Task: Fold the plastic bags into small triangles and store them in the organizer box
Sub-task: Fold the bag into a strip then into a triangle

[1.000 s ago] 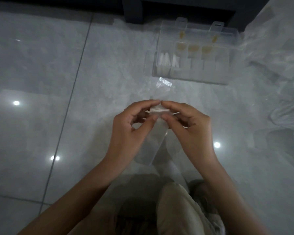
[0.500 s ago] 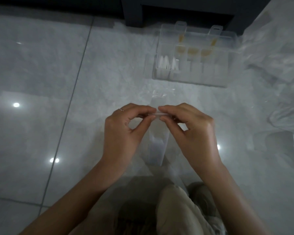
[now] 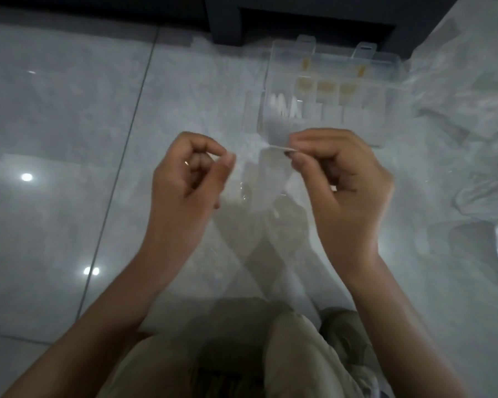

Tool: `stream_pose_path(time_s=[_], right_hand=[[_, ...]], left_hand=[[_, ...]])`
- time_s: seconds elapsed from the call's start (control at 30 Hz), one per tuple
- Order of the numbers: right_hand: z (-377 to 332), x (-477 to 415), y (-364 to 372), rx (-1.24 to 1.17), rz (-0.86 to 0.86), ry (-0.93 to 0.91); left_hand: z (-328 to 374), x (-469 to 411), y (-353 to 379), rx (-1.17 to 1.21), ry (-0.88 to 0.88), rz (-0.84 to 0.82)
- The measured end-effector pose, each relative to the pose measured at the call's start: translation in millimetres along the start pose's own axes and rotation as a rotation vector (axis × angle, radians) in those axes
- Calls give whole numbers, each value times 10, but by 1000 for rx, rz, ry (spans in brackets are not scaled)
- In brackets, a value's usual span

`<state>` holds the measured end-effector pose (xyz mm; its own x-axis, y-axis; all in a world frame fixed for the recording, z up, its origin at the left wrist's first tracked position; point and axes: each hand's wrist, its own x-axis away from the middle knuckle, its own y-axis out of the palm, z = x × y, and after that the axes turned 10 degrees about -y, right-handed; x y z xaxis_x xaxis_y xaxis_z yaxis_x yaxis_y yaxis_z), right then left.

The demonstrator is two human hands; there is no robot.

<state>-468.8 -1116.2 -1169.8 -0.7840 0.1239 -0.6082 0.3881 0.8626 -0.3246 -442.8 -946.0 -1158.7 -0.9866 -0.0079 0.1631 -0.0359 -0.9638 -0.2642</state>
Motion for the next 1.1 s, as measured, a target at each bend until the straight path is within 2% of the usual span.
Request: stream_pose_path(time_s=[0.1,0.17,0.23,0.3,0.43,0.63,0.77,0.97,1.03,1.1], right_hand=[[24,199,28,98,-61,-210],[111,433,62,85,-144,-229],[209,672,101,64,-262,-220],[305,884,127,98,-393,-245],[401,1138,130,108,-558,-229],[410,1202,134,133,-639,-258],[389,1171,156,162,-646,-309],[364,1171,131,146,-614,-349],[377,1182,144,111,-611,-271],[357,1170,168,-10,-592,-1]], left_hand=[[-50,-43,-65,197,-430,-199],[-173,-19,-35,276,-648,-321],[-339,46,41,331,-722,-342],[-504,90,125,370,-765,-282],[-741,118,218,263,-751,-174],[-854,21,244,146,-731,1],[-816,-40,236,91,-589,19],[-838,-133,228,94,-662,-17],[-839,-136,222,122,-643,-21],[-847,-140,225,164,-625,9]])
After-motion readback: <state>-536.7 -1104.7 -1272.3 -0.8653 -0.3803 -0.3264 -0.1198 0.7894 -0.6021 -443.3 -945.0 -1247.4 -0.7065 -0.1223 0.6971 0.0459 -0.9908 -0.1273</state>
